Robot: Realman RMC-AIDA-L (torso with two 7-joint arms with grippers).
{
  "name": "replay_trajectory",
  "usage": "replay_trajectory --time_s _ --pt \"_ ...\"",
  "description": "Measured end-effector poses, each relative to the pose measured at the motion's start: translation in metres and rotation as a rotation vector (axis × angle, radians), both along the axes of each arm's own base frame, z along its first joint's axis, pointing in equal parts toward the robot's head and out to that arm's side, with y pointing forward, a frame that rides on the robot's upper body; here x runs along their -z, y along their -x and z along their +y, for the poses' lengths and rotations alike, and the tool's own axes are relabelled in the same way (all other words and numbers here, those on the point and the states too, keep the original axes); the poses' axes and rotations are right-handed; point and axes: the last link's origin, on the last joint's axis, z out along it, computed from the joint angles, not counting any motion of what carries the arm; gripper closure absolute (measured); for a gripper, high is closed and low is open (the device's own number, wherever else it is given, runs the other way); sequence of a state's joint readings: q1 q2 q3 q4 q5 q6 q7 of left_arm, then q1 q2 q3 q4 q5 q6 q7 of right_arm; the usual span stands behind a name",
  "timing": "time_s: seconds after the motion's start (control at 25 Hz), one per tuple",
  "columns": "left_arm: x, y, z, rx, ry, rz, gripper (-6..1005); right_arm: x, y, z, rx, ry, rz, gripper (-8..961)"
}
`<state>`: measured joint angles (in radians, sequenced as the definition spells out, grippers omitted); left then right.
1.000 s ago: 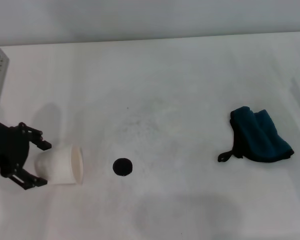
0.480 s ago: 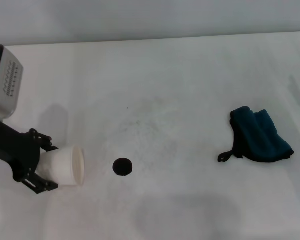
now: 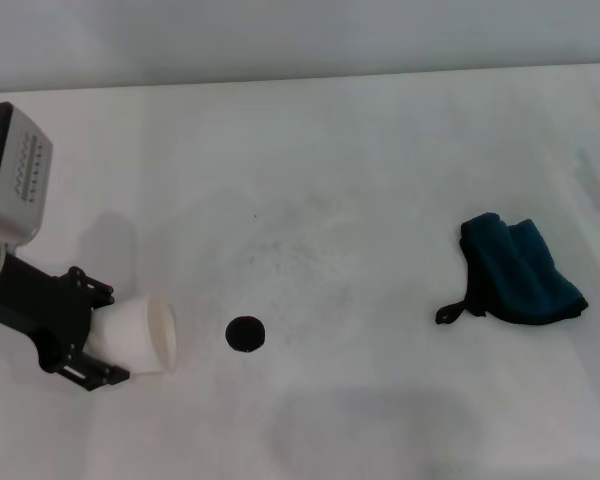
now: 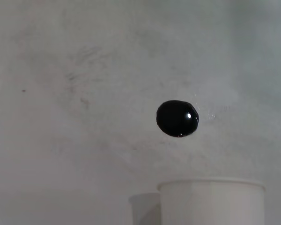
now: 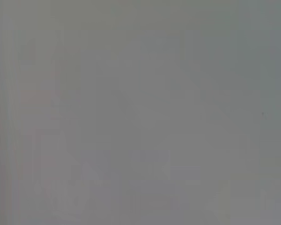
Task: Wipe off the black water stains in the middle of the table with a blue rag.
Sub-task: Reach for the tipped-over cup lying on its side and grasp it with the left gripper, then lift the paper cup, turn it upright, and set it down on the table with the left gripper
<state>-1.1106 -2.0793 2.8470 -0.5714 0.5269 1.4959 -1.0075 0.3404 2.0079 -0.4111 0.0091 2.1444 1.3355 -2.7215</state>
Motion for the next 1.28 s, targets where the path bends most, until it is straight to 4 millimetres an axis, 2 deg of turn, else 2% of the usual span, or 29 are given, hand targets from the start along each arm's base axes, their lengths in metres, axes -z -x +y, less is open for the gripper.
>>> replay_trajectory --time_s 0.32,0.52,0.72,0.96,1.28 --pt "-0.006 -0.013 0.012 -0.024 -0.101 -0.112 266 0.000 0.000 0.001 -0.001 0.000 -0.003 84" --pt "-0.012 -0.019 0.021 0.009 -0.233 -0.264 309 0.000 0.000 0.001 0.000 0.001 -0.005 84" --pt "-0.008 -0.023 0.028 0.067 -0.396 -0.461 335 -0.002 0.002 0.004 -0.006 -0.002 -0.013 84" --pt "0.012 -0.016 0.026 0.047 -0.524 -0.577 352 -0.003 0.002 0.005 -0.008 -0.004 -0.017 84" --pt "0.053 -0.004 -0.001 -0.056 -0.605 -0.691 350 -0.005 0.001 0.005 -0.011 -0.010 -0.023 84"
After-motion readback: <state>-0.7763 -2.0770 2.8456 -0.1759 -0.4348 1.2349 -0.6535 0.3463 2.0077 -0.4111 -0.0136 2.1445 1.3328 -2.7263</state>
